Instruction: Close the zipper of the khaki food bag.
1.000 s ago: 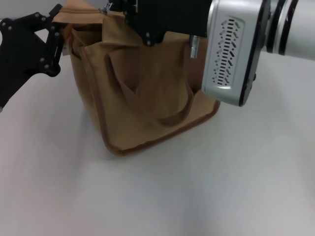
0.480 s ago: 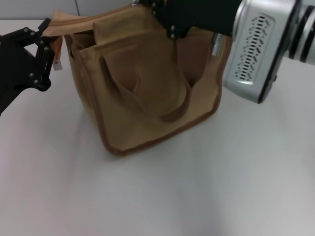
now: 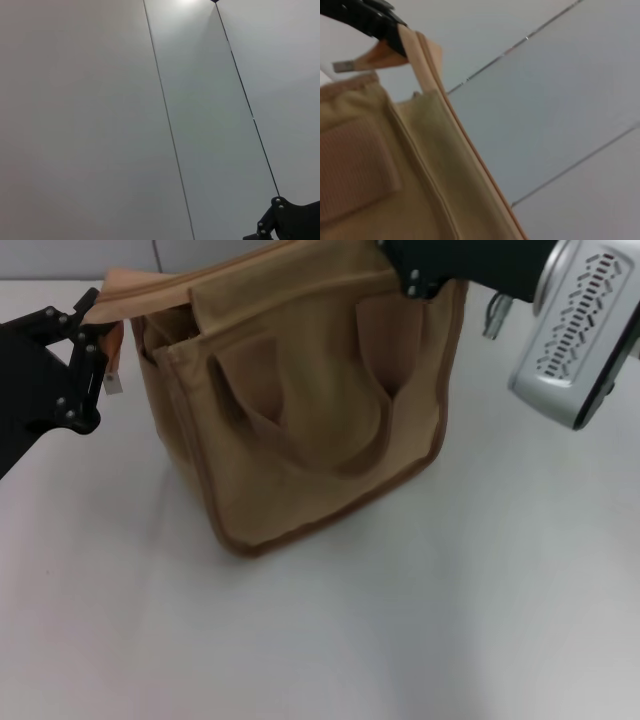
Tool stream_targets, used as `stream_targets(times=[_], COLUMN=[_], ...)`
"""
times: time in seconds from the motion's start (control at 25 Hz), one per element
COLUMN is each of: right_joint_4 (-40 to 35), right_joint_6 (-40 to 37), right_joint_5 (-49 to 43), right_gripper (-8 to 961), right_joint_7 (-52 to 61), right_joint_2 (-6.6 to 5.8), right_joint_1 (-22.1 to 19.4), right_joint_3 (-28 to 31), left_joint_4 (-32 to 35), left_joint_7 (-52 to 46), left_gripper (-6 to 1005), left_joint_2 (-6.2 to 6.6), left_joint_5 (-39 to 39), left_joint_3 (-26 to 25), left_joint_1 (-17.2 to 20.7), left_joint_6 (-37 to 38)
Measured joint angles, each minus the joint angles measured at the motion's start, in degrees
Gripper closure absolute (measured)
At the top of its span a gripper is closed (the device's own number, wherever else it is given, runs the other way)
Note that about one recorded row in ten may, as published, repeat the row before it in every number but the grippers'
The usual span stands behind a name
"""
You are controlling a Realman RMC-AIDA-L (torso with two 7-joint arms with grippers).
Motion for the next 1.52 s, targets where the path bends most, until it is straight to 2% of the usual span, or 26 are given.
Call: stream_targets(times=[0.44,1.2,1.52], right_joint_4=[2.0,3.3,3.2], right_joint_6=[0.1,-0.1,-1.4], right_joint_5=[1.6,1.7,7.3], right_gripper=[954,952,948], right_joint_7=[-0.1,-0.1,0.0], right_joint_2=[0.05,-0.18,-0.14], right_joint_1=[-1.1,-1.0,-2.1], right_joint_3=[3.9,4.6,4.8], left_joint_4=[-0.4,-0.8,-0.8], left_joint_7=[0.1,0.2,0.2], left_gripper=[976,976,976], left_joint_2=[0.06,-0.02,0.03], left_joint_5=[0.0,0.0,0.1], left_joint_3=[-0.1,-0.2,0.0], left_joint_1=[0.6,0.5,0.3], left_joint_6=[-0.5,-1.6,-1.6])
